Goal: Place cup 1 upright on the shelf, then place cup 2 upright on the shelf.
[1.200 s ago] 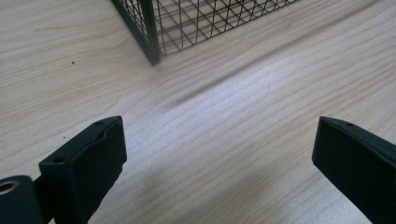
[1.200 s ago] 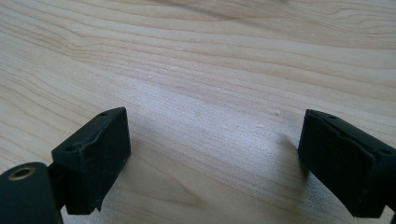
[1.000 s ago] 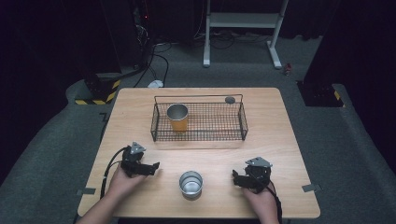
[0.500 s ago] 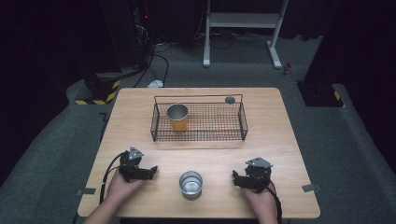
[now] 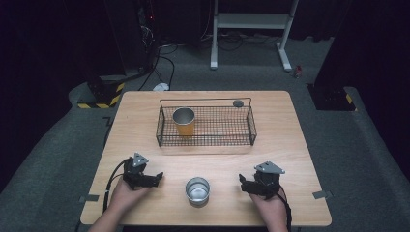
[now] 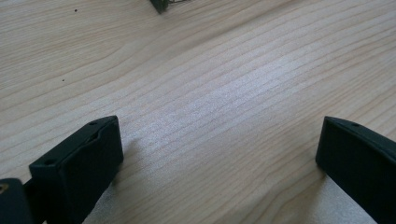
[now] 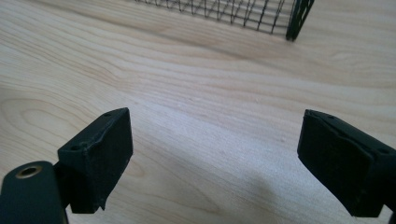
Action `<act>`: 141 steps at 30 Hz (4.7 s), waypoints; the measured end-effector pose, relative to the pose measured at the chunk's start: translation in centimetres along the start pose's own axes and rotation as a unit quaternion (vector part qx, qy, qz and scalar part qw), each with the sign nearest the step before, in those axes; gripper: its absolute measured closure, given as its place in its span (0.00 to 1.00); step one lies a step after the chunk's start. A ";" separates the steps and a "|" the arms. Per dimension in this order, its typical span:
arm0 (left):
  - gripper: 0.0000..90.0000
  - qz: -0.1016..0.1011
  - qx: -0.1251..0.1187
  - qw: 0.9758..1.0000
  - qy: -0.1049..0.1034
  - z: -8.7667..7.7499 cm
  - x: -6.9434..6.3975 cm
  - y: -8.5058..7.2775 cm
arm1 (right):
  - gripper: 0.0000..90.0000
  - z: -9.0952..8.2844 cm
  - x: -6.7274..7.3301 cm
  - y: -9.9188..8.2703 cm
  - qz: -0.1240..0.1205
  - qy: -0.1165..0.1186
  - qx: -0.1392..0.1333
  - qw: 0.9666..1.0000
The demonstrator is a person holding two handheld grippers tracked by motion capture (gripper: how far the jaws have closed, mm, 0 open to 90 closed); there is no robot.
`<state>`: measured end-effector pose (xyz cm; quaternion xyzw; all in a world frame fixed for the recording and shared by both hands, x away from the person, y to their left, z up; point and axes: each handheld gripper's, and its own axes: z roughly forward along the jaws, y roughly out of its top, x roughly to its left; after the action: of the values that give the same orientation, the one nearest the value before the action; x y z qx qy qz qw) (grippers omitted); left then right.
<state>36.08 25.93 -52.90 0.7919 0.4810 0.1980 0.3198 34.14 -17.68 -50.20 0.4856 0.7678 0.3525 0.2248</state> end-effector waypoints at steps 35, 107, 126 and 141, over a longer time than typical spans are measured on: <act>0.00 -0.005 -0.003 1.000 0.002 0.0 -0.1 -0.1 | 0.11 -4.2 5.6 3.4 -0.051 0.104 -0.084 0.990; 0.00 -0.004 -0.003 1.000 0.002 0.0 -0.1 -0.1 | 0.10 -3.6 12.5 4.6 -0.133 0.230 -0.091 0.960; 0.00 -0.005 -0.003 1.000 0.004 0.0 -0.1 -0.1 | 0.10 -4.2 13.5 4.0 -0.147 0.239 -0.092 0.955; 0.00 -0.005 -0.003 1.000 0.004 0.0 -0.1 -0.1 | 0.10 -2.4 13.8 3.0 -0.154 0.225 -0.066 0.960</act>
<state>35.94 25.88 -52.97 0.7875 0.4858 0.2011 0.3216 28.32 -5.20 -46.41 0.2535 0.8389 0.4640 0.1291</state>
